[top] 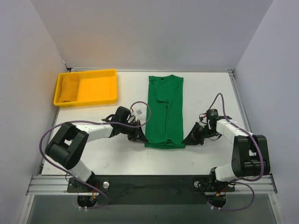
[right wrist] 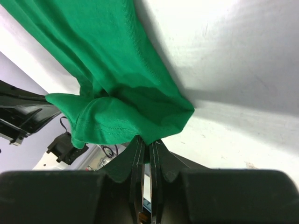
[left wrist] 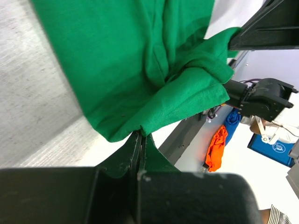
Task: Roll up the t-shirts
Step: Roll the T-shirt to the center of the board.
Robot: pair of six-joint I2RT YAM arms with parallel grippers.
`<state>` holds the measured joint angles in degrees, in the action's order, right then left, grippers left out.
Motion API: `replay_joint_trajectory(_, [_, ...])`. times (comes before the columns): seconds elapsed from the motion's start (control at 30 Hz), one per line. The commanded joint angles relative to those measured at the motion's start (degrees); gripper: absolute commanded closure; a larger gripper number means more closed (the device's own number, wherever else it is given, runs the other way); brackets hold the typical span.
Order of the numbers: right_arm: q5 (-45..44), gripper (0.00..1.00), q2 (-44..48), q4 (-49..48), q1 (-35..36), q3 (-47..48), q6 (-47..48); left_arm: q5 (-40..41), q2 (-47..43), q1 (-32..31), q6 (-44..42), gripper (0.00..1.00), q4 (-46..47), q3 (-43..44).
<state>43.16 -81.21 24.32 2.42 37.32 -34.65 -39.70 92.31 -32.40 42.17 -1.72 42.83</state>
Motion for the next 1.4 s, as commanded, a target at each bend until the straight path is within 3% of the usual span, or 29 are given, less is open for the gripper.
replay_joint_trajectory(0.0, [0.8, 1.0, -2.2, -0.6, -0.6, 3.0, -0.9, 1.6, 0.6, 0.8, -1.7, 1.0, -1.6, 1.7])
replay_joint_trajectory(0.2, [0.6, 0.97, -4.6, -1.5, -0.5, 4.3, -1.3, 2.8, 1.3, 1.5, -1.8, 1.0, -1.7, 2.3])
replay_joint_trajectory(0.33, [0.4, 0.93, -5.0, -1.7, -0.4, 4.3, -1.6, 3.1, 2.3, 1.9, -2.4, 0.84, -1.8, 4.5])
replay_joint_trajectory(0.4, [0.4, 0.84, -5.0, -1.7, -0.4, 4.5, -1.7, 3.1, 2.8, 1.8, -2.6, 0.74, -2.3, 5.5])
replay_joint_trajectory(0.43, [0.3, 0.75, -4.9, -1.8, -0.6, 4.8, -1.6, 3.1, 3.0, 1.8, -2.8, 0.72, -2.6, 5.9])
replay_joint_trajectory(0.63, [1.8, 0.56, -1.6, 1.5, -3.3, 10.6, 4.8, 3.9, 0.0, 3.0, -11.7, 0.6, -11.7, 11.6])
replay_joint_trajectory(0.77, [-1.4, 0.52, 4.9, 5.9, -3.7, 15.3, 20.7, 5.2, -4.0, 2.7, -27.5, 0.54, -19.3, 14.4])
replay_joint_trajectory(0.8, [-4.0, 0.51, 7.0, 5.8, -2.8, 15.2, 29.4, 6.4, -4.9, 1.4, -30.5, 0.53, -20.9, 14.6])
replay_joint_trajectory(0.93, [-9.8, 0.48, 20.4, -2.2, 5.0, 8.4, 51.7, 13.9, -11.6, -4.8, -45.8, 0.48, -18.6, 11.0])
replay_joint_trajectory(1.03, [-11.9, 0.44, 32.9, -8.0, 12.5, -1.8, 71.0, 21.0, -17.9, -12.9, -58.0, 0.44, -11.5, 2.7])
replay_joint_trajectory(1.07, [-12.2, 0.43, 38.8, -9.2, 13.9, -7.3, 76.2, 23.3, -19.8, -14.8, -64.0, 0.43, -5.2, 0.0])
replay_joint_trajectory(1.13, [-15.2, 0.33, 44.2, -15.0, 18.5, -13.3, 85.1, 27.9, -25.6, -19.9, -69.4, 0.3, 1.2, -9.1])
replay_joint_trajectory(1.2, [-17.4, 0.21, 50.1, -22.2, 20.8, -20.9, 88.2, 31.4, -28.1, -23.4, -75.9, 0.21, 13.6, -16.9])
replay_joint_trajectory(1.37, [-14.7, 0.2, 53.5, -23.9, 25.2, -27.9, 98.3, 38.5, -24.3, -29.6, -82.7, 0.2, 26.0, -21.5])
